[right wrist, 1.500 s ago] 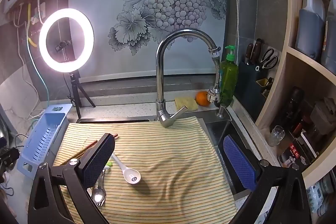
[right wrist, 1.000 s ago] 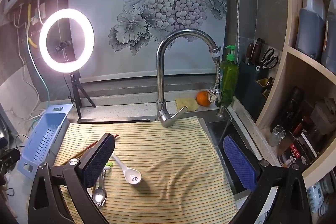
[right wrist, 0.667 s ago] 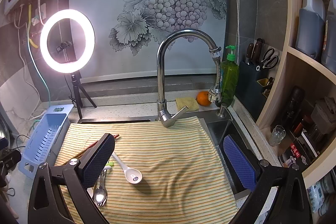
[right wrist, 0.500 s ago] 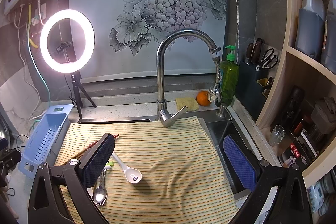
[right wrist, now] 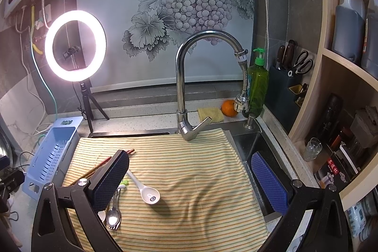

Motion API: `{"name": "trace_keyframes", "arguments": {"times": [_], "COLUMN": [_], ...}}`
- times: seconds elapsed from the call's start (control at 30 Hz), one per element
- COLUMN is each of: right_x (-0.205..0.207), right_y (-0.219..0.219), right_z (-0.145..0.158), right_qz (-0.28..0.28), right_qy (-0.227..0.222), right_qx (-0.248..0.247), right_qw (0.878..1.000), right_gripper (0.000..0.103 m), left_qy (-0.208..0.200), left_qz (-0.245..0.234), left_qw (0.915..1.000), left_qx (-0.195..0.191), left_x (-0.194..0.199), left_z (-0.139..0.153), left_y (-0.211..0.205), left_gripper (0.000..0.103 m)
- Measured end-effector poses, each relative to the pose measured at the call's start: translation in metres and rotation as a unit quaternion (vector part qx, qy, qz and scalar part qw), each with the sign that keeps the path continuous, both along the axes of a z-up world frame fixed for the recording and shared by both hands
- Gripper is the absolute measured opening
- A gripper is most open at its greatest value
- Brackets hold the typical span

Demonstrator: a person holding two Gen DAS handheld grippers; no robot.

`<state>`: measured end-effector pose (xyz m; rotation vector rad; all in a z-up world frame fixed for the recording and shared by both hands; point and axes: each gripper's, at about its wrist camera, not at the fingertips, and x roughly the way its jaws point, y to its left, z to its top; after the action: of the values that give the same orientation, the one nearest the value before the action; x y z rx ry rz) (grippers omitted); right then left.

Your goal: Organize utensils

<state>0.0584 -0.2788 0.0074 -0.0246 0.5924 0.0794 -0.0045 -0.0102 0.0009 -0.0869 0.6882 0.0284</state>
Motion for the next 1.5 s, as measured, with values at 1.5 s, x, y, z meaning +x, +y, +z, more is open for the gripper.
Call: {"name": "trace_keyframes", "arguments": {"times": [1.5], "right_x": [0.0026], "right_y": [0.0031], "right_z": [-0.0078], "right_qz": [0.003], "right_qy": [0.011], "right_qx": [0.003], "right_qw": [1.0], "right_gripper": [0.102], "left_qy": [0.007], "left_qz": [-0.01], "left_qw": [0.9999], "left_qx": [0.001], "left_x": [0.0038], "left_z": [-0.0001], "left_y": [-0.0024], "left_gripper": [0.102]}}
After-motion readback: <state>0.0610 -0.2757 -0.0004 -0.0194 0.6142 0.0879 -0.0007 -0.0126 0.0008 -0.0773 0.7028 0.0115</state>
